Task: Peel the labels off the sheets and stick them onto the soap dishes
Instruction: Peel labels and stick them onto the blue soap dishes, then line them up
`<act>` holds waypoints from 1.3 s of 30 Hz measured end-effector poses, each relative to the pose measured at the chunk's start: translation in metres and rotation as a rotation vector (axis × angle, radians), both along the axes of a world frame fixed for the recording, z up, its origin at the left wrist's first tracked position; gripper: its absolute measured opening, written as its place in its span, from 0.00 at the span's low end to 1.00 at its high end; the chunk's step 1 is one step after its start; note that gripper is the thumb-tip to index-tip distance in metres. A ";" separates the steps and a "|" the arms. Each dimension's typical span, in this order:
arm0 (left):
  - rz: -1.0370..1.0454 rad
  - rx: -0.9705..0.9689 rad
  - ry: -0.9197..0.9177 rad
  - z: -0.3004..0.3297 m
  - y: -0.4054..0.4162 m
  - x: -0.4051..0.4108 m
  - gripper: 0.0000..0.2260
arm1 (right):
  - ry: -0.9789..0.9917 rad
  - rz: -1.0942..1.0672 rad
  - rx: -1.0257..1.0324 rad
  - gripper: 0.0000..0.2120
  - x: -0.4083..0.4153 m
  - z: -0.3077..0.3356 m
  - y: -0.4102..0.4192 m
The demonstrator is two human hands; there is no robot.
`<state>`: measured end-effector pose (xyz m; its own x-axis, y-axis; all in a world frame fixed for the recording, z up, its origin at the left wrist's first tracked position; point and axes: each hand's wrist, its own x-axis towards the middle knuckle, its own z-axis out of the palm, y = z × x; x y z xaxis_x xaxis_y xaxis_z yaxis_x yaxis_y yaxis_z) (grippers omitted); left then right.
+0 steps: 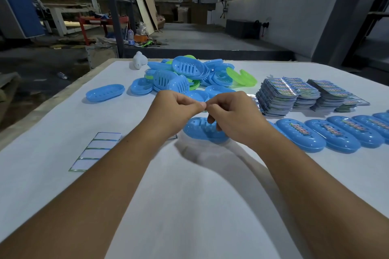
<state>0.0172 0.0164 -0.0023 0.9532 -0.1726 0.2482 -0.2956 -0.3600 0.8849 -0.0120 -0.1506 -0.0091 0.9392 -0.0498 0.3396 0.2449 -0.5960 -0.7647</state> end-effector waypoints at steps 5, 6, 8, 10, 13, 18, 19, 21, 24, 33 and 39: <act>0.043 0.004 0.004 -0.003 -0.002 0.003 0.05 | -0.029 -0.093 0.002 0.08 0.004 -0.001 -0.002; 0.053 -0.001 0.001 -0.003 -0.002 0.004 0.06 | -0.026 -0.148 0.007 0.08 0.006 -0.001 -0.005; 0.074 -0.008 -0.004 -0.002 -0.003 0.005 0.06 | 0.001 -0.220 0.025 0.10 0.010 -0.001 -0.011; 0.082 -0.009 0.002 -0.002 -0.003 0.006 0.07 | 0.040 -0.215 0.068 0.12 0.011 -0.001 -0.015; 0.086 -0.018 0.026 -0.001 -0.003 0.006 0.07 | 0.068 -0.172 0.107 0.11 0.010 -0.001 -0.015; 0.112 -0.026 0.079 -0.001 -0.001 0.007 0.07 | 0.132 -0.143 0.180 0.13 0.008 0.003 -0.015; 0.115 -0.023 0.082 -0.001 -0.001 0.008 0.08 | 0.154 -0.135 0.173 0.13 0.007 0.004 -0.016; 0.110 -0.019 0.096 -0.004 -0.002 0.007 0.10 | 0.200 -0.126 0.144 0.16 0.005 0.006 -0.016; 0.067 -0.001 0.156 -0.010 -0.003 0.006 0.11 | 0.234 -0.148 0.120 0.24 0.003 0.005 -0.019; 0.041 0.217 0.091 -0.022 -0.005 0.016 0.10 | 0.322 -0.208 -0.130 0.20 0.005 0.002 -0.021; 0.056 0.279 0.050 -0.026 -0.005 0.018 0.09 | 0.304 -0.222 -0.165 0.19 0.009 0.000 -0.019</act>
<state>0.0355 0.0111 -0.0285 0.9731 -0.1743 0.1506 -0.2266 -0.6061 0.7624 -0.0035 -0.1699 -0.0091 0.9707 -0.2301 0.0691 -0.1253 -0.7300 -0.6719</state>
